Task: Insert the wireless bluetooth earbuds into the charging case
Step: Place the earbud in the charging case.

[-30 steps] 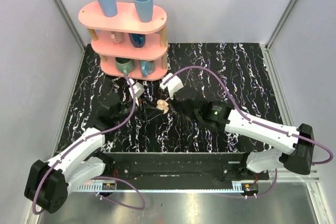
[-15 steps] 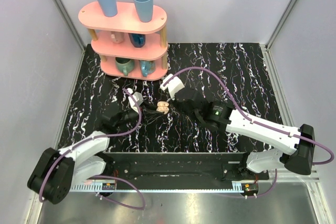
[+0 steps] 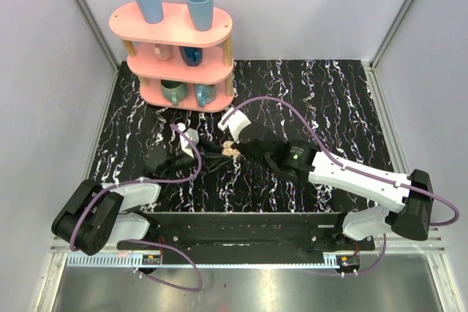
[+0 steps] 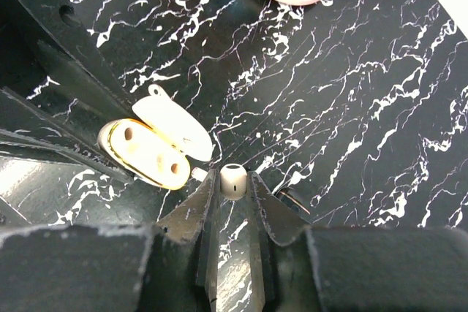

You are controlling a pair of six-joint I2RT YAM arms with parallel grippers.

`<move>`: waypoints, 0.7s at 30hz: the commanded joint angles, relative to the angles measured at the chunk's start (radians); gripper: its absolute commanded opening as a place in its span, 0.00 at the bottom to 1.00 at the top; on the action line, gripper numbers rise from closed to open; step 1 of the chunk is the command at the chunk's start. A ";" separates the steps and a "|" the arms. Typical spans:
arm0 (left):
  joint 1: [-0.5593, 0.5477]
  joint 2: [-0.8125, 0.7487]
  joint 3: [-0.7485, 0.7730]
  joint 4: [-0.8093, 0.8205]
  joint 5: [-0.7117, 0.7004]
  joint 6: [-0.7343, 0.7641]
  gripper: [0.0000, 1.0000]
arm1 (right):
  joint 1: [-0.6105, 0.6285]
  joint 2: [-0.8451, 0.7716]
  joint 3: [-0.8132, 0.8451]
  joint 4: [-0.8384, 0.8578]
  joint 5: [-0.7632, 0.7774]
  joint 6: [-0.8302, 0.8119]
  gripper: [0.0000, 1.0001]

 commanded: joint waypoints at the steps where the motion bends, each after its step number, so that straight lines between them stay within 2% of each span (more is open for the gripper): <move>1: -0.004 0.004 -0.002 0.285 0.061 -0.028 0.00 | 0.012 0.016 0.048 -0.007 -0.018 -0.016 0.20; 21: -0.002 -0.022 0.035 0.233 0.134 -0.056 0.00 | 0.060 0.047 0.080 -0.116 -0.067 -0.069 0.19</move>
